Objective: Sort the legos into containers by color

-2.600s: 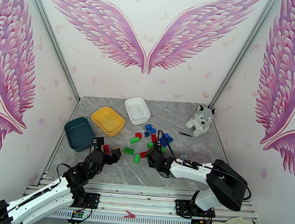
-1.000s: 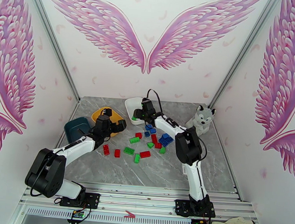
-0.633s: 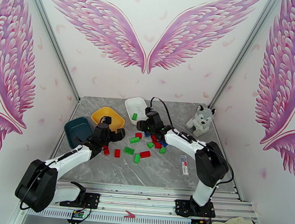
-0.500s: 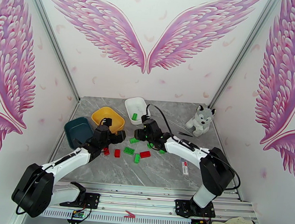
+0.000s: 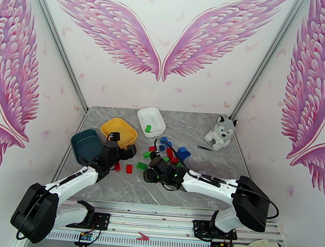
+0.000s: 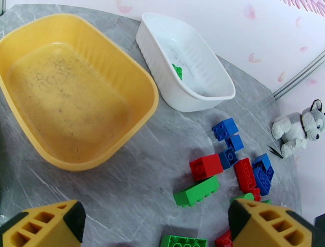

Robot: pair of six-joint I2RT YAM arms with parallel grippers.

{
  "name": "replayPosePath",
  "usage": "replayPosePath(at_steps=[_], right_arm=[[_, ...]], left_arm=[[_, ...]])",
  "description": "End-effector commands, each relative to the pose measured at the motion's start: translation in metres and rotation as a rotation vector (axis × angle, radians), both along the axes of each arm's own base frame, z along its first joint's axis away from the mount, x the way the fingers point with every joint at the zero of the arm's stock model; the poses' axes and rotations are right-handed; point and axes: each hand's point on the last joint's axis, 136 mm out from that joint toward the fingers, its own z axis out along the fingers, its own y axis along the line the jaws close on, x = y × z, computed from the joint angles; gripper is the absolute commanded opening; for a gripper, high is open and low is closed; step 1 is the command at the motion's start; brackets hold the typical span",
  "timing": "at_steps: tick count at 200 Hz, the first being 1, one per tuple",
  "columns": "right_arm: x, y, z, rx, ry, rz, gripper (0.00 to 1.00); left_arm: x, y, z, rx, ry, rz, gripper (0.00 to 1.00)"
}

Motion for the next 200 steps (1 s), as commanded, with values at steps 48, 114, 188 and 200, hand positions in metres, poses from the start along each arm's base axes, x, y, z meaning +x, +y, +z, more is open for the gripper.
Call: replayPosePath(at_steps=[48,114,188,200], right_arm=[[-0.008,0.001,-0.059,-0.074,0.076,-0.080,0.66],[0.019,-0.010,-0.067,-0.226,-0.015,-0.164,0.59],[0.035,-0.013,-0.069,-0.265,-0.043,-0.184,0.38],[0.037,-0.013,-0.063,-0.249,-0.053,-0.181,0.34]], left_arm=[[0.003,0.004,0.000,-0.028,-0.015,0.020,0.99],[0.001,0.014,0.000,-0.024,-0.021,0.043,0.99],[-0.001,0.013,-0.006,-0.021,-0.005,0.027,0.99],[-0.001,0.012,-0.006,-0.021,-0.002,0.026,0.99]])
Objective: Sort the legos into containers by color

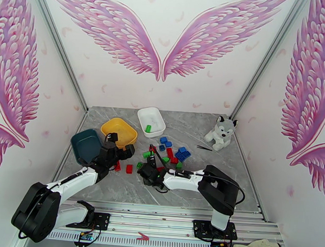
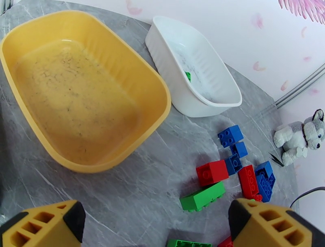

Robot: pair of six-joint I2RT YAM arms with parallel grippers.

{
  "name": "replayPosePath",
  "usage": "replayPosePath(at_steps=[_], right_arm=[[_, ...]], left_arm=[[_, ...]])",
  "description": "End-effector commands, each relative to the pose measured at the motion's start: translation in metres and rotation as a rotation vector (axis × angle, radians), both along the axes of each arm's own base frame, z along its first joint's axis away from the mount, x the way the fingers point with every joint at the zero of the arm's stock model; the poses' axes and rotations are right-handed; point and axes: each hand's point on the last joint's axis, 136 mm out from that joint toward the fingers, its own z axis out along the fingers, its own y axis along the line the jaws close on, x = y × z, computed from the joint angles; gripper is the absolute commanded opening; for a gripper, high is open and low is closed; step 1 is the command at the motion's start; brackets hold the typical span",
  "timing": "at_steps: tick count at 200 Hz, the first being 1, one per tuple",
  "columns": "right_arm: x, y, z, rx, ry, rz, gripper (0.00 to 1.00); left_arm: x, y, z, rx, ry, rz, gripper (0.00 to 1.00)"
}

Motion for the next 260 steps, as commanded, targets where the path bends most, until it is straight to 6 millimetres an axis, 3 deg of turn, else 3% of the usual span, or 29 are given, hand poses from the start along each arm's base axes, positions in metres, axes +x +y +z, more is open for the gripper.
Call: replayPosePath(at_steps=[1,48,102,176,212,260], right_arm=[[0.012,-0.012,-0.006,-0.038,-0.020,-0.020,0.33],[0.027,-0.011,0.018,0.061,-0.040,-0.002,0.18],[0.077,-0.013,0.055,0.214,-0.089,0.007,0.14],[0.187,-0.012,0.103,0.389,-0.165,-0.034,0.12],[0.242,-0.005,0.118,0.435,-0.192,-0.050,0.13],[0.301,-0.002,0.117,0.417,-0.226,-0.083,0.22]], left_arm=[[-0.002,0.001,0.001,-0.006,-0.004,-0.010,0.99],[0.007,-0.020,-0.001,-0.077,0.017,-0.075,0.99],[0.035,-0.052,0.024,-0.211,-0.023,-0.154,0.99],[0.078,-0.052,0.070,-0.246,-0.118,-0.121,0.99],[0.088,-0.044,0.066,-0.213,-0.107,-0.093,0.99],[0.079,-0.034,0.047,-0.172,-0.068,-0.066,0.99]])
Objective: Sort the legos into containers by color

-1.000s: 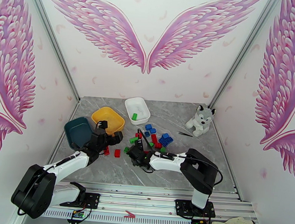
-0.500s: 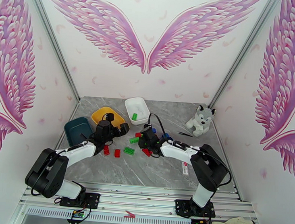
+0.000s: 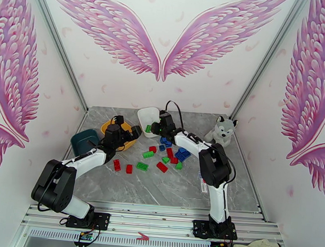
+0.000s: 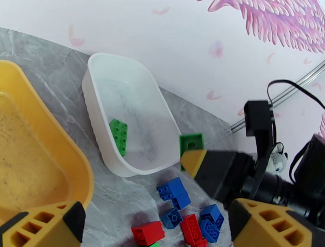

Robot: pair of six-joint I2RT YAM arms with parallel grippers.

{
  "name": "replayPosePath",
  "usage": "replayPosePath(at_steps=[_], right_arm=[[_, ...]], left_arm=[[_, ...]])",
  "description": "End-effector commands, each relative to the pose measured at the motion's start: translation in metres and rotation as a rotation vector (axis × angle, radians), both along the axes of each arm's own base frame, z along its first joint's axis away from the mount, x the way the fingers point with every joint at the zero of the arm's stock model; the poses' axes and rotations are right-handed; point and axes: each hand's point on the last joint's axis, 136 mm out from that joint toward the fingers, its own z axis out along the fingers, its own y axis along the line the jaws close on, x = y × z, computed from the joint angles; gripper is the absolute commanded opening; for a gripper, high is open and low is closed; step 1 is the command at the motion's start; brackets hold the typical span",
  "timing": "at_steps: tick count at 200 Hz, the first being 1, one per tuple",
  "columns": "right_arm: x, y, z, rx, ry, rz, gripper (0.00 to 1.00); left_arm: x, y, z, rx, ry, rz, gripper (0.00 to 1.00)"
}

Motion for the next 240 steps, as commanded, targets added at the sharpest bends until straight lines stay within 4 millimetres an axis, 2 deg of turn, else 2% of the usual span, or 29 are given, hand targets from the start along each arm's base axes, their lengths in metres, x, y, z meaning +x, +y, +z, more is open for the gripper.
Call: replayPosePath(at_steps=[1,24,53,67,85,120,153,188,240], right_arm=[[0.019,0.000,-0.008,-0.028,0.018,0.008,0.22],[0.035,0.002,-0.008,-0.037,0.010,0.005,0.39],[0.034,0.000,0.004,-0.047,-0.022,0.013,0.61],[0.029,-0.002,0.013,-0.048,-0.038,0.020,0.65],[0.019,-0.007,0.027,-0.045,-0.062,0.024,0.65],[-0.015,-0.020,0.046,-0.057,-0.094,0.029,0.66],[-0.055,-0.055,0.050,-0.100,-0.097,-0.017,0.71],[-0.106,-0.098,0.029,-0.171,-0.050,-0.072,0.77],[-0.176,-0.150,-0.020,-0.239,0.071,-0.137,0.73]], left_arm=[[-0.004,0.007,-0.012,0.042,0.027,0.016,0.99],[-0.010,0.010,-0.021,0.058,0.050,0.018,0.99],[-0.016,0.012,-0.024,0.071,0.058,0.016,0.99],[-0.019,0.012,-0.025,0.079,0.060,0.017,0.99],[-0.023,0.010,-0.027,0.099,0.064,0.010,0.99],[-0.033,-0.001,-0.026,0.165,0.060,-0.017,0.99],[-0.048,-0.014,-0.027,0.248,0.052,-0.044,0.99],[-0.063,-0.022,-0.035,0.333,0.061,-0.068,0.99],[-0.079,-0.037,-0.052,0.415,0.089,-0.119,0.97]])
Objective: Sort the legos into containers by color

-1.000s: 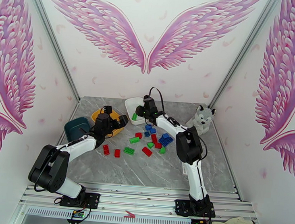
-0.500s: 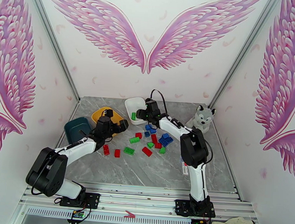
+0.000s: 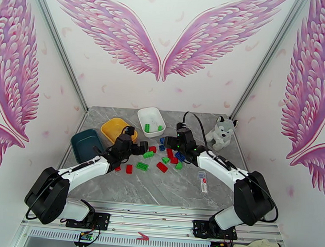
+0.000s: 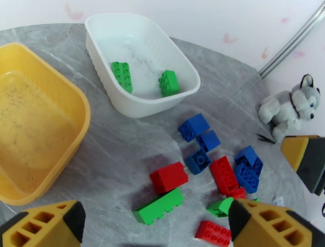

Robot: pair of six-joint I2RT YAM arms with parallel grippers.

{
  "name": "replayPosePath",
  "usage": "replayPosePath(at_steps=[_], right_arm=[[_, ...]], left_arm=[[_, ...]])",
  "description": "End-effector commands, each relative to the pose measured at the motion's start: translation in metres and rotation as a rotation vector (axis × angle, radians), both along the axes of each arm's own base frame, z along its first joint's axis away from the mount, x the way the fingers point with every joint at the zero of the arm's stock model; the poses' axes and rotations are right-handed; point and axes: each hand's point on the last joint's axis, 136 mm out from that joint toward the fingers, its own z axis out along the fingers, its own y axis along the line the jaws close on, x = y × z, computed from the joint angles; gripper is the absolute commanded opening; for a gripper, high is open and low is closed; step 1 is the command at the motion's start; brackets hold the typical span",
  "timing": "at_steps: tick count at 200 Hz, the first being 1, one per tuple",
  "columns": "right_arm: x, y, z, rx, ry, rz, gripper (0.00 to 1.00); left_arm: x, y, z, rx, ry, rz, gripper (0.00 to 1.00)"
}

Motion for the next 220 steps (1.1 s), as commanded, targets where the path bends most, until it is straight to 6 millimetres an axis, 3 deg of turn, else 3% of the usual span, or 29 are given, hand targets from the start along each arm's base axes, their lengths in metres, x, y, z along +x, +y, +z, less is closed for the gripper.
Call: replayPosePath(at_steps=[1,38,87,128,151,220], right_arm=[[-0.027,-0.024,-0.018,-0.040,0.047,-0.062,0.73],[-0.063,-0.046,-0.047,-0.058,0.117,-0.103,0.70],[-0.083,-0.042,-0.081,-0.095,0.195,-0.086,0.67],[-0.079,-0.039,-0.106,-0.152,0.233,-0.090,0.66],[-0.074,-0.037,-0.114,-0.179,0.245,-0.096,0.59],[-0.059,-0.037,-0.118,-0.230,0.233,-0.106,0.54]], left_arm=[[-0.012,0.002,-0.014,0.074,0.026,-0.013,0.97],[-0.023,-0.010,-0.018,0.075,0.027,-0.040,0.97],[-0.029,-0.025,-0.012,0.025,0.001,-0.057,0.98],[-0.031,-0.027,-0.019,0.007,0.008,-0.046,0.99],[-0.032,-0.027,-0.024,0.010,0.018,-0.043,0.99],[-0.031,-0.027,-0.027,0.012,0.021,-0.036,0.99]])
